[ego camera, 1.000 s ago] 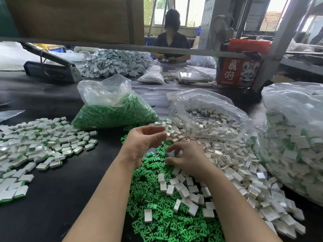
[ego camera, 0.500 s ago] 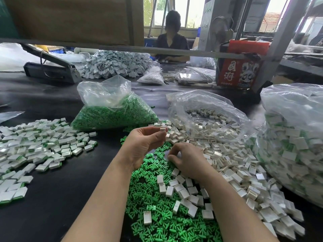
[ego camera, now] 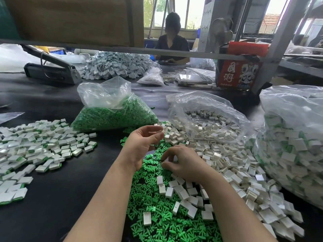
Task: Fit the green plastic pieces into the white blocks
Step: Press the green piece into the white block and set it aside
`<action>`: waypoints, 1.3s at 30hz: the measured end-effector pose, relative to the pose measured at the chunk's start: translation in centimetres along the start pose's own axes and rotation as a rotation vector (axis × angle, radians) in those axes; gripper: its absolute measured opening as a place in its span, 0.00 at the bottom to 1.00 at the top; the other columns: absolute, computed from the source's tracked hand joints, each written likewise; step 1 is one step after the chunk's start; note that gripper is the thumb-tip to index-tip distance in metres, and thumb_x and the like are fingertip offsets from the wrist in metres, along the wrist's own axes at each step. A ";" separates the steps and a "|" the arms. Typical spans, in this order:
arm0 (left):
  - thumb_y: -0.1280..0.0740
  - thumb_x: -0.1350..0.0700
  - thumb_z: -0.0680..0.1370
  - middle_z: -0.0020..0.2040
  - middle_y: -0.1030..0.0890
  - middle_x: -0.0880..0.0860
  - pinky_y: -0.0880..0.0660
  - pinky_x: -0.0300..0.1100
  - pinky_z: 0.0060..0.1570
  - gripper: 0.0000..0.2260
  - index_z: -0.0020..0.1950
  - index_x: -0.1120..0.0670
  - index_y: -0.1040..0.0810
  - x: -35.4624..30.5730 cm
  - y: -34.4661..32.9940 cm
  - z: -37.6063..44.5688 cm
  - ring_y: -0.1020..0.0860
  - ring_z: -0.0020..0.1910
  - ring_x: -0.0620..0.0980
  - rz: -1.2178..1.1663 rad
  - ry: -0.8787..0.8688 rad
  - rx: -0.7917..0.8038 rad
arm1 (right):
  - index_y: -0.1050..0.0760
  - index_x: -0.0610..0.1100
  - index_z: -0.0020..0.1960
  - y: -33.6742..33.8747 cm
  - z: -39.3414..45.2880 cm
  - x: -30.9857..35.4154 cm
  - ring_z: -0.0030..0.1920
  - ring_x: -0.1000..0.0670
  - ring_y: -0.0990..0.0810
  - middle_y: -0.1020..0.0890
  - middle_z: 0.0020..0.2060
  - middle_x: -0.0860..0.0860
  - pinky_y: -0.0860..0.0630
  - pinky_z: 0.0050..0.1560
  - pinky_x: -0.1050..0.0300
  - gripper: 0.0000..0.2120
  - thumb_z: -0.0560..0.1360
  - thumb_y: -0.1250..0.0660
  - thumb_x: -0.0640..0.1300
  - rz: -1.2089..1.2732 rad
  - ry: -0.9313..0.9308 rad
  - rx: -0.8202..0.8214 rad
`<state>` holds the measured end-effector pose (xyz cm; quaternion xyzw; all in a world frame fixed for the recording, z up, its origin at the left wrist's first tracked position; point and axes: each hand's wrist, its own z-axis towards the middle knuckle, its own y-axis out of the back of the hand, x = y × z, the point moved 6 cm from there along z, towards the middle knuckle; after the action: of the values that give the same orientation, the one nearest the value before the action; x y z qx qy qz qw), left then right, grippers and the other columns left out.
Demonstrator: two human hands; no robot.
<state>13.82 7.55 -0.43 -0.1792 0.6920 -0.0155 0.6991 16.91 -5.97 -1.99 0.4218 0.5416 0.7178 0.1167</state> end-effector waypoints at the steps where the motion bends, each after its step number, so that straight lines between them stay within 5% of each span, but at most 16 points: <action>1: 0.24 0.55 0.64 0.38 0.16 0.48 0.25 0.32 0.31 0.09 0.44 0.51 0.15 0.0 0.0 0.0 0.21 0.34 0.40 0.008 -0.003 -0.005 | 0.21 0.57 0.51 0.0 0.0 0.1 0.46 0.61 0.27 0.25 0.44 0.60 0.31 0.45 0.64 0.09 0.73 0.29 0.58 0.008 0.012 0.013; 7: 0.24 0.55 0.64 0.38 0.16 0.48 0.23 0.35 0.35 0.14 0.48 0.54 0.17 0.2 0.3 0.2 0.20 0.36 0.42 -0.015 -0.001 -0.041 | 0.24 0.55 0.42 0.3 0.0 0.2 0.42 0.62 0.26 0.23 0.39 0.61 0.34 0.39 0.70 0.05 0.75 0.29 0.48 0.013 -0.019 -0.002; 11: 0.25 0.58 0.64 0.37 0.16 0.49 0.21 0.35 0.37 0.15 0.49 0.57 0.19 0.4 0.3 0.3 0.19 0.37 0.44 -0.059 0.018 -0.033 | 0.26 0.55 0.44 0.4 0.1 -0.2 0.44 0.57 0.26 0.24 0.43 0.57 0.30 0.45 0.61 0.05 0.76 0.32 0.46 -0.020 -0.063 -0.038; 16: 0.26 0.62 0.64 0.38 0.16 0.54 0.20 0.37 0.38 0.15 0.49 0.60 0.21 0.7 0.0 0.4 0.17 0.38 0.48 -0.159 0.039 0.001 | 0.21 0.50 0.49 1.2 -0.2 -1.4 0.40 0.59 0.23 0.21 0.41 0.57 0.26 0.39 0.66 0.03 0.76 0.30 0.43 0.119 -0.154 -0.188; 19: 0.26 0.63 0.64 0.39 0.15 0.57 0.20 0.38 0.38 0.15 0.49 0.61 0.23 0.8 -0.3 0.3 0.15 0.39 0.51 -0.242 0.063 0.031 | 0.19 0.43 0.49 2.4 -0.4 -1.5 0.43 0.51 0.18 0.17 0.42 0.50 0.19 0.46 0.59 0.03 0.75 0.29 0.38 0.487 -0.188 -0.344; 23: 0.27 0.63 0.65 0.45 0.15 0.61 0.20 0.40 0.39 0.17 0.51 0.61 0.26 1.1 -1.2 0.3 0.15 0.42 0.53 -0.260 0.094 0.075 | 0.19 0.38 0.51 3.6 -1.1 -1.7 0.47 0.43 0.19 0.17 0.45 0.42 0.22 0.55 0.44 0.06 0.74 0.30 0.35 1.183 -0.229 -0.481; 31: 0.21 0.59 0.59 0.41 0.15 0.60 0.20 0.38 0.39 0.23 0.50 0.61 0.26 1.5 -3.5 0.1 0.15 0.41 0.54 -0.194 0.038 0.117 | 0.19 0.40 0.48 3.3 -1.2 -0.8 0.45 0.42 0.20 0.17 0.40 0.44 0.25 0.57 0.36 0.05 0.73 0.30 0.34 1.312 -0.222 -0.505; 39: 0.24 0.61 0.62 0.41 0.15 0.58 0.20 0.37 0.36 0.19 0.49 0.60 0.26 0.7 -2.4 0.4 0.15 0.40 0.53 -0.250 -0.008 0.050 | 0.18 0.40 0.50 3.7 -1.1 -1.2 0.37 0.54 0.22 0.17 0.37 0.49 0.26 0.42 0.56 0.07 0.77 0.34 0.34 1.224 -0.176 -0.530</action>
<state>14.74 5.24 -0.51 -0.2466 0.6609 -0.1188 0.6988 17.89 -8.93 0.66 0.6667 -0.0009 0.7262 -0.1680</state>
